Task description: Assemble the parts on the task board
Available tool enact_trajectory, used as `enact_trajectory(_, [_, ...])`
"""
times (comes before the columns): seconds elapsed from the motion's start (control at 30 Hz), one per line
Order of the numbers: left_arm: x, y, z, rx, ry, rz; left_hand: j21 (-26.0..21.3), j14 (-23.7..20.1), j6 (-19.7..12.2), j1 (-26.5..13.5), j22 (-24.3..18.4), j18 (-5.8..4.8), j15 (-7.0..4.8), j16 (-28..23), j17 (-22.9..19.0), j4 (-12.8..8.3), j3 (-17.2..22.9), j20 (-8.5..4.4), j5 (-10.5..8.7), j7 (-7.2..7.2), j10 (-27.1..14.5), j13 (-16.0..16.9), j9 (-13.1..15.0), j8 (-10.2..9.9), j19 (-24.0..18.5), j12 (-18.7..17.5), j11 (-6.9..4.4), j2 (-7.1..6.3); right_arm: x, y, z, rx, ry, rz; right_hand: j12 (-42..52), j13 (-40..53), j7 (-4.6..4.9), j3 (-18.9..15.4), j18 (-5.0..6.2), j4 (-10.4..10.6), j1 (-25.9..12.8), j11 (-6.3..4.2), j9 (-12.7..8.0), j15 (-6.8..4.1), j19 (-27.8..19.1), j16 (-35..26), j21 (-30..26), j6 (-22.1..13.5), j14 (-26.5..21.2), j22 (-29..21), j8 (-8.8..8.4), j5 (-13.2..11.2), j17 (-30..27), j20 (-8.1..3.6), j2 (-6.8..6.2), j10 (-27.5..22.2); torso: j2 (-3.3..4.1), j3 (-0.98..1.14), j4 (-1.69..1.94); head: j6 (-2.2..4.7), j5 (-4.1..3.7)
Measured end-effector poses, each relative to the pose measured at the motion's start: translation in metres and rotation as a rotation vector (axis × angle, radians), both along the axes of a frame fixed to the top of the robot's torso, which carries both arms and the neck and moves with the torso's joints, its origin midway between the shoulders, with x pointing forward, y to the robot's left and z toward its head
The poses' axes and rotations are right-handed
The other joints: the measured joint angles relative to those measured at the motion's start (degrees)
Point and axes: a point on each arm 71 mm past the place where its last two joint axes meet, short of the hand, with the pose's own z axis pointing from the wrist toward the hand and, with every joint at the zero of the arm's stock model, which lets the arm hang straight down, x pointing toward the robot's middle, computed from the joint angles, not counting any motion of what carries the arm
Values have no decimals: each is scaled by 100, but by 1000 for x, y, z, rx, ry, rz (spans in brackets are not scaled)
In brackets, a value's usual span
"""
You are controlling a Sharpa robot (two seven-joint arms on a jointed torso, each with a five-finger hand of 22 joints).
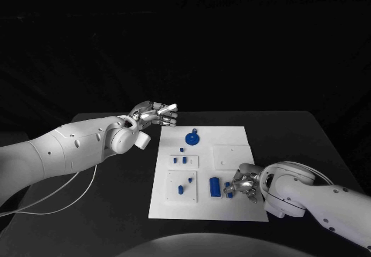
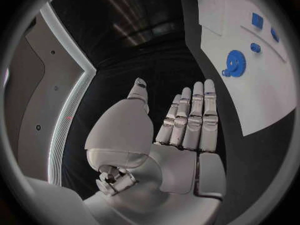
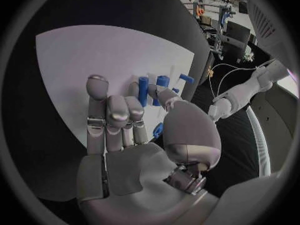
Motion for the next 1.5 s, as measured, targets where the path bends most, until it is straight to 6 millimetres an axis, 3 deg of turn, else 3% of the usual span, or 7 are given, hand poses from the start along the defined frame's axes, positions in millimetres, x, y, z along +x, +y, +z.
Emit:
enact_trajectory(0.13, [0,0,0,0,1,-1,0,0,0,0,0,0,0,0,0,0,0,0,0,0,0,0,0,0,0,0,0,0,1,0,0,0,-3,0,-24,-22,-7,-101,0,-102,46,0,70,1,0,0,-25,2,1,-37,14,-292,-9,0,46,0,0,0,-1,-5,4])
enact_trajectory(0.43, [0,1,0,2,3,-1,0,0,0,0,0,0,0,0,-1,0,0,0,0,0,0,0,0,0,0,0,0,0,3,0,-1,0,-6,-1,-23,-29,-124,22,0,-247,217,1,-118,9,0,-23,-62,114,10,-111,-30,-1987,-24,0,69,2,0,-5,0,-19,17])
enact_trajectory(0.5, [0,1,0,2,4,-1,0,0,0,0,0,0,0,0,-1,0,0,0,0,0,0,0,0,0,0,0,0,0,4,0,-1,0,-6,-2,-24,-45,-127,28,1,-90,334,1,-378,9,0,-23,-62,112,10,-132,-30,-2580,-24,0,-5,2,0,-7,1,-19,14])
enact_trajectory(0.6, [0,1,0,3,4,-1,0,0,0,0,0,0,0,0,-1,0,0,0,0,0,0,0,0,0,0,0,0,0,3,-1,-3,-6,-3,-4,-23,-60,-169,-100,7,406,440,-39,-686,9,0,-23,-62,94,9,-162,-54,-3051,-24,0,-111,42,0,-7,1,-20,10])
enact_trajectory(0.73, [0,1,0,4,5,-1,0,0,0,0,0,0,0,0,-1,0,0,0,0,0,0,0,0,0,0,0,0,0,3,-2,-4,-8,-2,-7,-23,-68,-197,-259,7,851,334,-73,-628,9,0,-23,-62,67,9,-177,-25,-3122,-24,0,-319,76,0,-7,0,-10,7])
enact_trajectory(1.13, [0,1,-1,6,5,-3,0,0,0,31,0,0,0,0,-2,0,0,0,0,0,0,0,0,0,0,0,0,31,2,-4,-5,5,-1,-18,-23,-46,-191,-664,7,1825,116,-82,-340,-14,0,-23,-62,106,32,-201,-32,-3122,17,0,-483,84,2,-3,-3,13,-26])
enact_trajectory(1.5, [0,1,-1,9,5,-4,0,0,0,31,0,0,0,0,-2,0,0,0,0,0,0,0,0,0,0,0,0,31,-1,-6,-4,26,13,-30,-23,-35,-191,-806,7,2026,168,-82,-274,-13,0,-46,-37,106,32,-228,-38,-3122,32,0,-501,84,3,-2,0,7,-38])
